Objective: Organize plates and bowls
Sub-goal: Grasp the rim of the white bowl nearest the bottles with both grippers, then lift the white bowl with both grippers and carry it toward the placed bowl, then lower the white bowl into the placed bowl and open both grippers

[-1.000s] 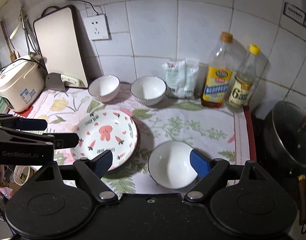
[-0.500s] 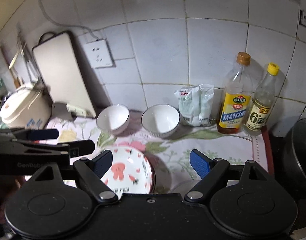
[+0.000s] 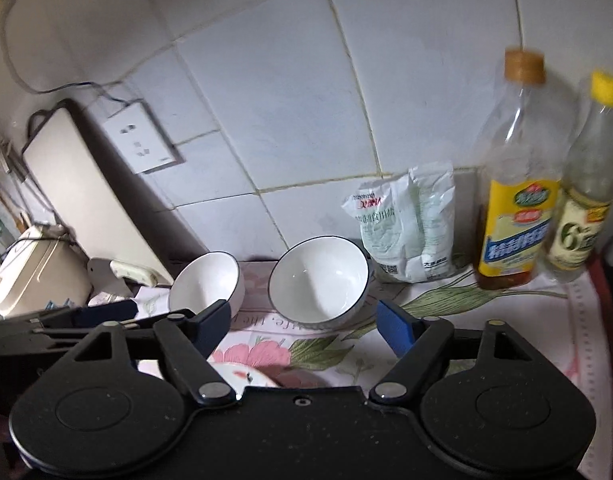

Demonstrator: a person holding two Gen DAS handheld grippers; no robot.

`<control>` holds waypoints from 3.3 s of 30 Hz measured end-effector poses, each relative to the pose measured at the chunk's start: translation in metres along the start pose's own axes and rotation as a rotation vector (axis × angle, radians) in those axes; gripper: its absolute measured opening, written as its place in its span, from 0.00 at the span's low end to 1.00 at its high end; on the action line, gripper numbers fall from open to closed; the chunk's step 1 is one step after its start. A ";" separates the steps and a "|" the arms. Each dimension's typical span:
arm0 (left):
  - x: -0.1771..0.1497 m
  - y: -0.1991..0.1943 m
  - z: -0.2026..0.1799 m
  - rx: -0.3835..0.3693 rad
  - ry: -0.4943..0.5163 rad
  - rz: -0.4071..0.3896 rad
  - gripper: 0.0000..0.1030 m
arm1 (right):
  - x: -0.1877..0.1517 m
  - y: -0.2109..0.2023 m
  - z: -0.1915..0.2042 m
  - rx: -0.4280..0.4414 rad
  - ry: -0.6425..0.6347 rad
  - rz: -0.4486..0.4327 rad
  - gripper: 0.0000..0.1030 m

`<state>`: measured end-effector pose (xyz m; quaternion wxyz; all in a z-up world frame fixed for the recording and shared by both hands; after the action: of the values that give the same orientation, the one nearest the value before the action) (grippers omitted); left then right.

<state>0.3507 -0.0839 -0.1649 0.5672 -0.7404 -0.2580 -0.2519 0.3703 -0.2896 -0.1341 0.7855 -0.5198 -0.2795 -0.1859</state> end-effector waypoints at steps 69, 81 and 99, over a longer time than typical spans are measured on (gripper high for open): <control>-0.022 -0.079 -0.094 0.015 0.050 0.159 0.14 | -0.032 -0.100 -0.004 -0.079 0.128 0.026 0.17; -0.070 -0.097 -0.144 -0.056 0.074 0.169 0.15 | -0.083 -0.150 -0.038 -0.114 0.177 0.045 0.18; -0.128 -0.046 -0.142 -0.055 0.036 0.240 0.15 | -0.156 -0.107 -0.076 -0.105 0.303 0.171 0.19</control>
<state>0.2138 -0.2235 -0.1850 0.5773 -0.7767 -0.1502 -0.2022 0.2059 -0.4013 -0.1789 0.8035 -0.5479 -0.1026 -0.2088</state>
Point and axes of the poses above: each gripper's, at about its wrist camera, not at the fingertips, and y roughly the way its jaws point, z to its left, x to its top, the point moved 7 cm from there along y, roughly the way its jaws point, and after that the axes turned 3 degrees about -y, right-handed, at the moved point
